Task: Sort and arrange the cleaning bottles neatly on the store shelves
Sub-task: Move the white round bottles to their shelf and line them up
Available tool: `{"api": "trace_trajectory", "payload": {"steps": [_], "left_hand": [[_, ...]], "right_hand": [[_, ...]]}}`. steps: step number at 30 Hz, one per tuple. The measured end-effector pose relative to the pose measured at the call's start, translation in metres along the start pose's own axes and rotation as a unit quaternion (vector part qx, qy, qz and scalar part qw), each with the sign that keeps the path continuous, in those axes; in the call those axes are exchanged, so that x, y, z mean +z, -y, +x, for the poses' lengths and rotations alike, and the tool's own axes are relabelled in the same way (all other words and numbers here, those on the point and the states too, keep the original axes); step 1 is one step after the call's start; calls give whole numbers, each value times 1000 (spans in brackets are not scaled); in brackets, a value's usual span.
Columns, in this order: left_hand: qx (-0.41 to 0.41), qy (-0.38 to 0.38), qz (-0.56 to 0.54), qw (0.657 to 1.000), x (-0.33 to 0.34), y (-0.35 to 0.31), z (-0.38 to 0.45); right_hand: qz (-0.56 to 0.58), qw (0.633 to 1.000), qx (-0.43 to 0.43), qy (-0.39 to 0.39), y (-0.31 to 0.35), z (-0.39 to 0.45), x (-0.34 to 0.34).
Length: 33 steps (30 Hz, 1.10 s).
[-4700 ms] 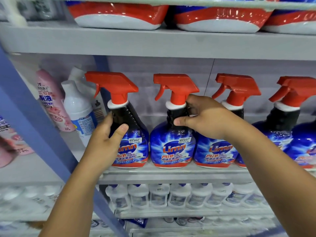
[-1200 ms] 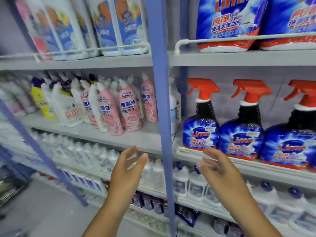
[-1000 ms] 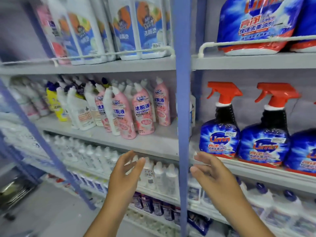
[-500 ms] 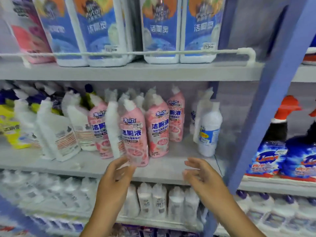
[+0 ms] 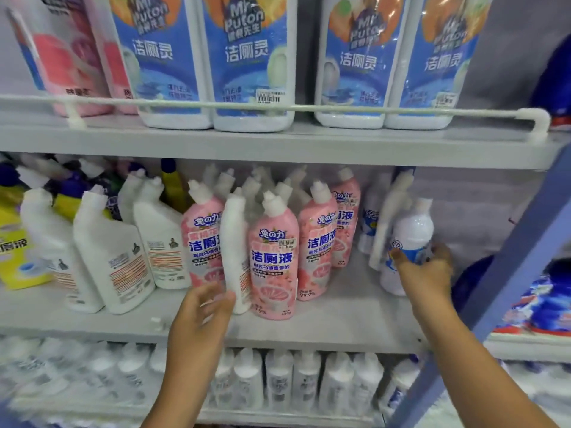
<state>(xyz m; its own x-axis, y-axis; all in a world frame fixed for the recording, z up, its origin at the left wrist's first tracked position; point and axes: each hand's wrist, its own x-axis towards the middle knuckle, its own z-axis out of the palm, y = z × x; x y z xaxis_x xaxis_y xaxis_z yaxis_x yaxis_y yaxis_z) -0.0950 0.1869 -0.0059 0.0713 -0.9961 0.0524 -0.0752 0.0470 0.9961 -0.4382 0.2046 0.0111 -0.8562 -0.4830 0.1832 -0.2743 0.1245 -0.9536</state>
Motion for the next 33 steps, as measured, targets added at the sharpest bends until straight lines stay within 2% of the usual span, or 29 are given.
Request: {"api": "trace_trajectory", "payload": {"steps": [5, 8, 12, 16, 19, 25, 27, 29, 31, 33], "left_hand": [[-41, 70, 12, 997, 23, 12, -16], [-38, 130, 21, 991, 41, 12, -26], [-12, 184, 45, 982, 77, 7, -30], [64, 214, 67, 972, 116, 3, -28], [127, 196, 96, 968, 142, -2, -25], [143, 132, 93, 976, 166, 0, -23], [150, 125, 95, 976, 167, 3, -25], [155, 120, 97, 976, 168, 3, -26], [160, 116, 96, 976, 168, 6, -27], [154, 124, 87, 976, 164, 7, -28]], "right_hand": [[30, 999, -14, 16, 3, 20, 16], [26, 998, -16, 52, 7, 15, 14], [19, 986, -13, 167, 11, -19, 5], [35, 958, -49, 281, 22, -43, 1], [43, 939, -52, 336, 16, -52, 4], [76, 905, -51, 415, 5, -52, 0], [120, 920, -37, 372, 6, -41, -1], [152, 956, -1, 251, 6, -27, 1], [166, 977, 41, 131, -1, -13, 12], [154, 987, 20, 48, -14, 5, 28]]}}
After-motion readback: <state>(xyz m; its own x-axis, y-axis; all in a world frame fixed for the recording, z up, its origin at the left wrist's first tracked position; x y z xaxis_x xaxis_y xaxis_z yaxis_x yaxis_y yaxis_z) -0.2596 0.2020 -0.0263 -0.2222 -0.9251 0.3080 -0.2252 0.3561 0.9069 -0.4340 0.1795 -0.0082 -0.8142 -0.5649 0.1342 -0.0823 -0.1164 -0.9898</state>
